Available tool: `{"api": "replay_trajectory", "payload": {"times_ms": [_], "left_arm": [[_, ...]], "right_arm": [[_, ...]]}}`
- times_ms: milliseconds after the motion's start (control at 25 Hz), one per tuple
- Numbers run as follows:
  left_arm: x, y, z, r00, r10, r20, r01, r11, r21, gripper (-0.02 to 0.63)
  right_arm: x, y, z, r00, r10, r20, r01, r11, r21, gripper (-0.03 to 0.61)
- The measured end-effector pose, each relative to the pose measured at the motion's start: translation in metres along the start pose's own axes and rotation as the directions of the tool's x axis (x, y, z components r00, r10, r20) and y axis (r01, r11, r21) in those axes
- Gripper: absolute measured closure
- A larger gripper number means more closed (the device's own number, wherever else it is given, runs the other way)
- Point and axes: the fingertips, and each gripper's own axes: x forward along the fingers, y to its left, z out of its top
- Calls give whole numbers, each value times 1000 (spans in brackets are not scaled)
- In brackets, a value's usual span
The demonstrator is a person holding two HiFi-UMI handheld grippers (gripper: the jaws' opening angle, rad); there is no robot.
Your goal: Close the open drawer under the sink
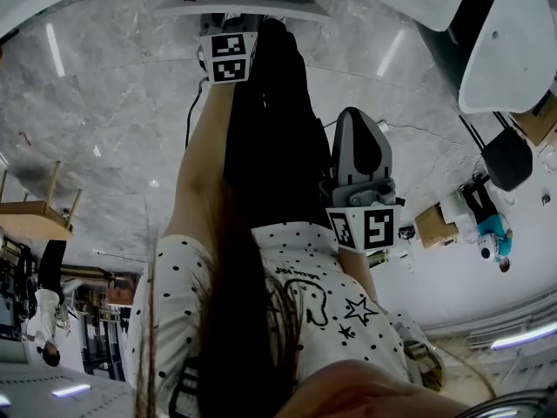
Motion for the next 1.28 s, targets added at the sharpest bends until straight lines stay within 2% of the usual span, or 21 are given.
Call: {"api": "replay_trajectory", "payload": {"times_ms": [720,1280], "left_arm": [[0,0,2,1000,-23,-12,23,1000,12,472],[8,4,12,1000,-5,11,5,1000,7,474]], "right_arm": [[7,-1,-2,1000,-5,-20,5,1000,15,566],[7,-4,-6,1000,-11,-19,11,1000,29,565]]}}
